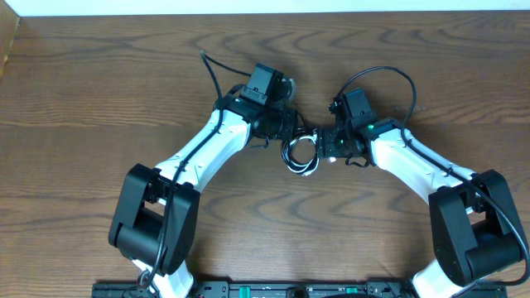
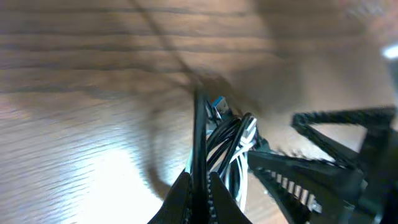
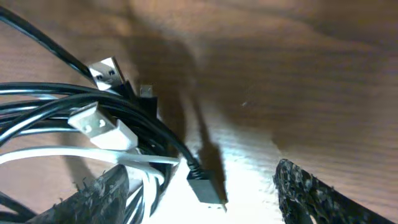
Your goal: Untangle cables
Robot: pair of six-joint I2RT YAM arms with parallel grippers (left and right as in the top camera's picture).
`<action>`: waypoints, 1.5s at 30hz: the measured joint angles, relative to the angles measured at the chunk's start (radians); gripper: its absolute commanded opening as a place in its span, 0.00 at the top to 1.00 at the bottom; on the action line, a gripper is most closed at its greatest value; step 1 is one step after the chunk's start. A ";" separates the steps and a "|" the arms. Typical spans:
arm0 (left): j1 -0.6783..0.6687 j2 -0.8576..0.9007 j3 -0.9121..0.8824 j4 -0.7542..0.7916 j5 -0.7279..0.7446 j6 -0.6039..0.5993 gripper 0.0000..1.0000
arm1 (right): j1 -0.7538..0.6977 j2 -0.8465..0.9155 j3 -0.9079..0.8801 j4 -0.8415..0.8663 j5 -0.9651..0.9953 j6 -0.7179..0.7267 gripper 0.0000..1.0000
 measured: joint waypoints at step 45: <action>0.017 0.000 0.000 0.101 -0.074 -0.256 0.93 | 0.037 0.109 0.048 0.050 0.013 -0.281 0.14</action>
